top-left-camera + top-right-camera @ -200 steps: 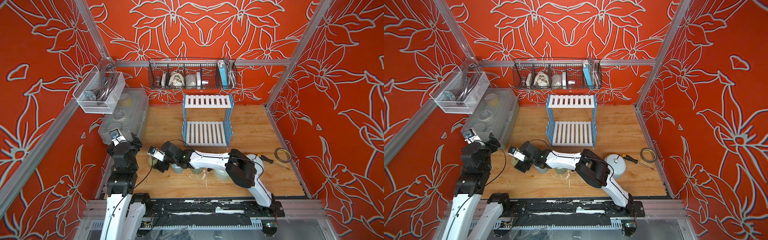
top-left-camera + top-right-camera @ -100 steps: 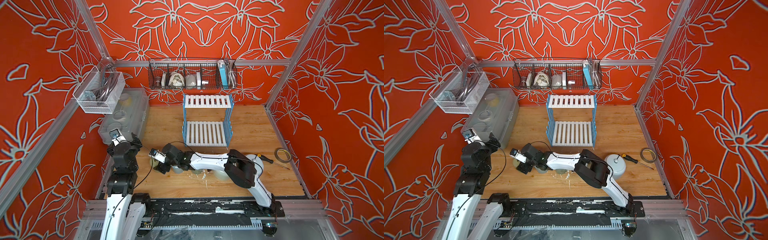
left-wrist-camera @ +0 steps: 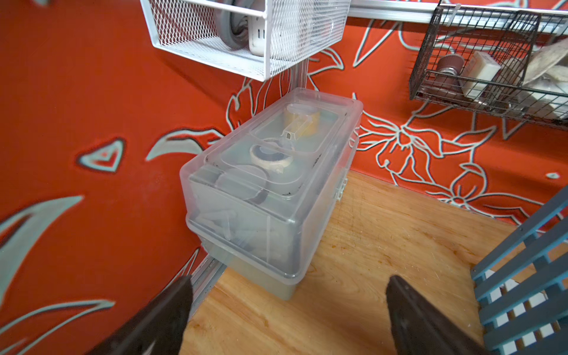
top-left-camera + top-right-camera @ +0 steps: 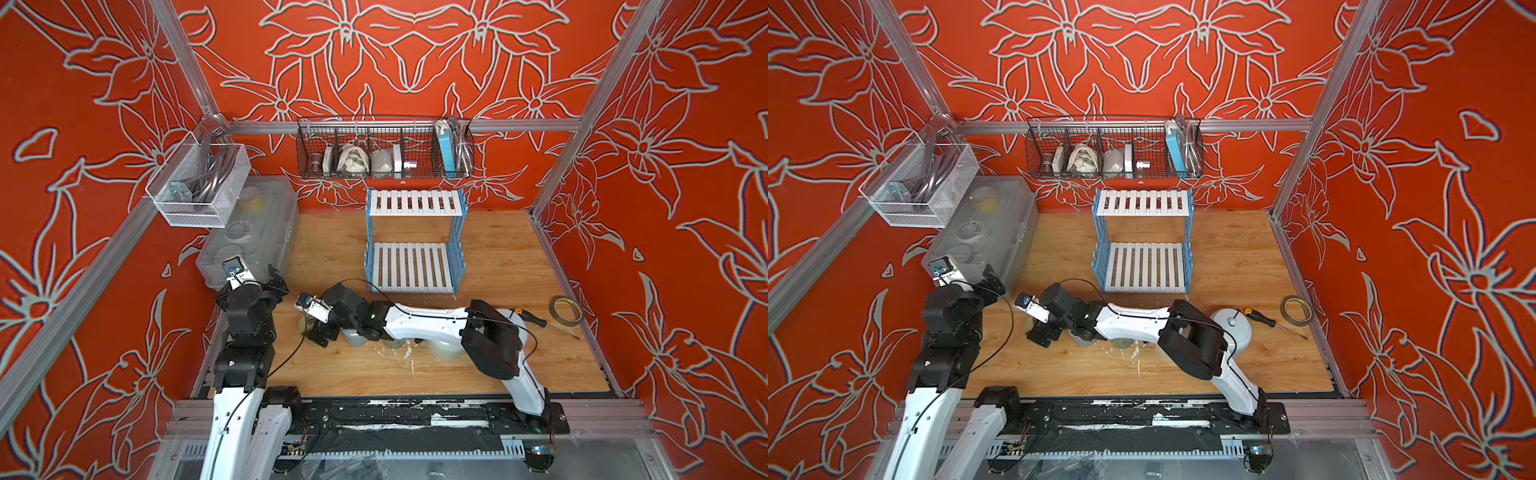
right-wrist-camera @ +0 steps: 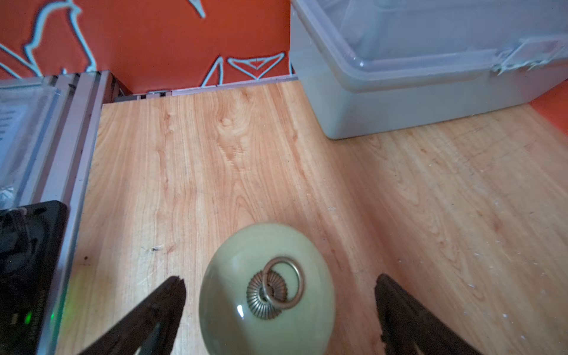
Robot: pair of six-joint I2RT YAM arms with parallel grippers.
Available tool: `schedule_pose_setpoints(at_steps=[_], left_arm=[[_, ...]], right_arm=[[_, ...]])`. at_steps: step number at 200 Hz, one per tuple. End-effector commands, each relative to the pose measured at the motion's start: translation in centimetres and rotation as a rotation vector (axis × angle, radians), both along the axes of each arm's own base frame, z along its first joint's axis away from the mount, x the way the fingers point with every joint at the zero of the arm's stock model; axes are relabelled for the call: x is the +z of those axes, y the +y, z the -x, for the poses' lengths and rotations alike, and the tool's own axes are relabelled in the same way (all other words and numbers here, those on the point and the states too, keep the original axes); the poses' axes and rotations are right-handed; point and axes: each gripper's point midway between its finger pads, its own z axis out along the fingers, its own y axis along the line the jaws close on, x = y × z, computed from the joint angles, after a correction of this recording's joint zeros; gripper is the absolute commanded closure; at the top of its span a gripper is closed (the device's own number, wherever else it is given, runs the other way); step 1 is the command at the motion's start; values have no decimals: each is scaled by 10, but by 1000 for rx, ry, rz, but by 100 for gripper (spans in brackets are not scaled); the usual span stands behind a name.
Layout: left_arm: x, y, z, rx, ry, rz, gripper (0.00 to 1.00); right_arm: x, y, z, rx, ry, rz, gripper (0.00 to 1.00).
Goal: Remove the tea canisters from the shelf
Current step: Place the tea canister at the center of the board, then reset both arms
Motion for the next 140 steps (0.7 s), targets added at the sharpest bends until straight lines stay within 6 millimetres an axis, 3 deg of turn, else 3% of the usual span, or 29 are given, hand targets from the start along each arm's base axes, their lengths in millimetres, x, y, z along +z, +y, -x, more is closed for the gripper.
schedule_pose_setpoints(at_steps=[1,28,95,140], left_arm=[[1,-7,-2,-41,12,-2,2],[2,-17,-7,-101,16,37,2],[-5,-44,-19,-254,40,25,2],[-28,-60,-32,-350,71,35,2]], right_arm=[[39,-10,1,-24,-51,-62,1],[53,-28,-2,-54,-92,-52,1],[85,-91,-32,-214,-147,-57,1],[100,-146,-53,-318,-188,-35,1]])
